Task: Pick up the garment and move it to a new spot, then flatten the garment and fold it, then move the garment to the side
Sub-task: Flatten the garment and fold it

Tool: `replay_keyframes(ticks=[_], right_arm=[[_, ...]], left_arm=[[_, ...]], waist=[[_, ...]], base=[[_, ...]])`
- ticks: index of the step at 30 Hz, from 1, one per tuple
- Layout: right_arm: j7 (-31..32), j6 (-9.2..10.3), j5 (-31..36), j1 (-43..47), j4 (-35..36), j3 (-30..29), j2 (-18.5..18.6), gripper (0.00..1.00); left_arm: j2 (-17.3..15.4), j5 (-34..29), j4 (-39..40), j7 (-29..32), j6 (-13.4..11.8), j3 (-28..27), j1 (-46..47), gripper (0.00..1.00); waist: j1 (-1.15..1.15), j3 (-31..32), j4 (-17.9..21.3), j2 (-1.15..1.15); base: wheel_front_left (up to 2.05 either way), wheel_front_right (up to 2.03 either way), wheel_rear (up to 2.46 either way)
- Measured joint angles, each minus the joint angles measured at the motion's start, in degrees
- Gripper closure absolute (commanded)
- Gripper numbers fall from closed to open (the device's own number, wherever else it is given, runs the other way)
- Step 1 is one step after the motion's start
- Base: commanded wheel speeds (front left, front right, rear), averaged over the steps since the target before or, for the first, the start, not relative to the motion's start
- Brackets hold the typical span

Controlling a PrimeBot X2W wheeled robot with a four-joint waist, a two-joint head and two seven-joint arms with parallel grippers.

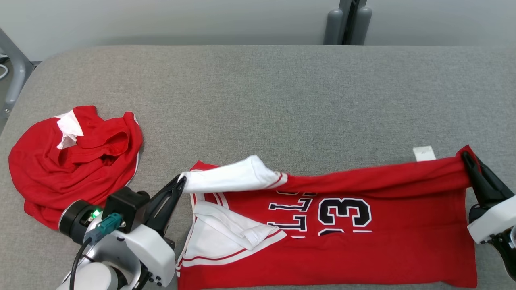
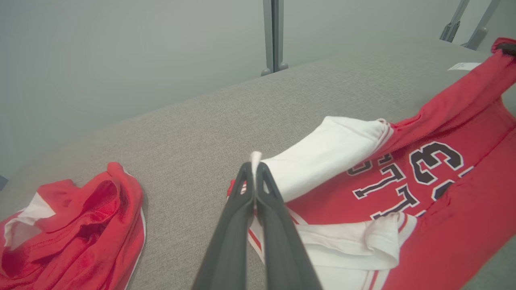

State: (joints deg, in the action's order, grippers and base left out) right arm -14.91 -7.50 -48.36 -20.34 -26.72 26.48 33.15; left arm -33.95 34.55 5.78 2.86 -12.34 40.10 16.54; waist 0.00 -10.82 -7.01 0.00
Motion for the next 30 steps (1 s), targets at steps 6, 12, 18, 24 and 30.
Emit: replay_keyframes(ticks=[6,12,18,24,30], right_arm=[[0.0,0.0,3.1,1.1,2.9,0.5,2.6,1.0],[0.0,0.0,3.0,3.8,5.8,2.8,3.7,1.0],[0.3,-0.01,1.4,5.0,7.2,5.4,6.5,1.0],[0.9,-0.01,0.4,5.4,8.3,7.1,8.6,1.0],[2.4,-0.01,-0.8,6.0,9.9,9.6,10.2,1.0]], left_arm=[[-2.4,-0.2,2.7,0.7,-0.4,0.5,-2.3,1.0],[-4.2,-0.4,4.6,2.7,-0.1,2.1,-3.7,1.0],[-5.7,-0.2,6.0,5.4,1.3,4.0,-4.8,1.0],[-7.6,0.5,7.2,8.8,2.5,5.9,-5.9,1.0],[-9.2,1.4,8.6,11.1,3.2,6.8,-6.9,1.0]], waist=[[0.0,0.4,0.1,0.0],[0.0,1.2,0.1,0.0],[0.0,1.5,0.5,0.0],[0.0,1.7,1.2,0.0],[0.0,2.0,1.9,0.0]], base=[[0.0,0.0,0.0],[0.0,0.0,0.0],[0.0,0.0,0.0],[0.0,0.0,0.0],[0.0,0.0,0.0]])
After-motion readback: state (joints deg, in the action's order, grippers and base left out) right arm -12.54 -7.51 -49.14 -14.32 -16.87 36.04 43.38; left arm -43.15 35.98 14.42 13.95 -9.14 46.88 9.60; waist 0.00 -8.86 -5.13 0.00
